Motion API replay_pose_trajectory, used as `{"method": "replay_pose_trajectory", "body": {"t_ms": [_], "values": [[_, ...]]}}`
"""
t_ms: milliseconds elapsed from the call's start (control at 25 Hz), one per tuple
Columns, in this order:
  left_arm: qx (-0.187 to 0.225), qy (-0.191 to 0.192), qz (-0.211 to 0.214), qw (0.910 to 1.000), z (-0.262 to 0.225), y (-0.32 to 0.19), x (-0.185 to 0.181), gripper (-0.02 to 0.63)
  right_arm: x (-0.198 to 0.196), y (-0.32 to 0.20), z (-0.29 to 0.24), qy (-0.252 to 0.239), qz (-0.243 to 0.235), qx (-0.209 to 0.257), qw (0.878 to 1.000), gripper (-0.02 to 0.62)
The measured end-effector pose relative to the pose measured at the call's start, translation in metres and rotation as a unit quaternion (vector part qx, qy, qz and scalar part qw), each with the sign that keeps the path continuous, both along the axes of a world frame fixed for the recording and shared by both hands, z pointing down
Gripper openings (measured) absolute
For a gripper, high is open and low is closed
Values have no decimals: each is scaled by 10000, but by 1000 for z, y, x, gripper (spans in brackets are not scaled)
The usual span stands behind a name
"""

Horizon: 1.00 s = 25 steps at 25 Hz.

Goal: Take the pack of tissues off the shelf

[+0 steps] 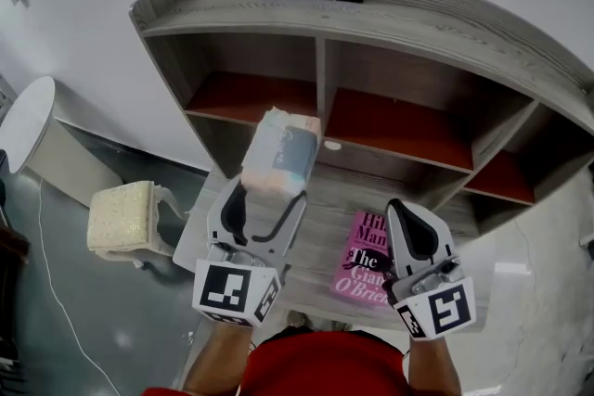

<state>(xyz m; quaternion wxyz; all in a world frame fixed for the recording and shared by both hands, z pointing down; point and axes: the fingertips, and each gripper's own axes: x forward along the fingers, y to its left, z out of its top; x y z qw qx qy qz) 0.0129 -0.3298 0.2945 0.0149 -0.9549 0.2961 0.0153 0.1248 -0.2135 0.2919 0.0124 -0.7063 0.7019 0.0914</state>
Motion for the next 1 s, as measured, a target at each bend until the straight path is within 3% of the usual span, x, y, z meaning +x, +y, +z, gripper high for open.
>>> {"method": "replay_pose_trajectory", "body": {"t_ms": [400, 1000], "values": [[83, 216, 303, 9993, -5, 46, -5, 353, -16, 6, 12, -54, -230, -55, 9997, 5], [174, 216, 395, 9988, -11, 50, 5, 353, -9, 12, 11, 29, -91, -61, 9999, 5]]}}
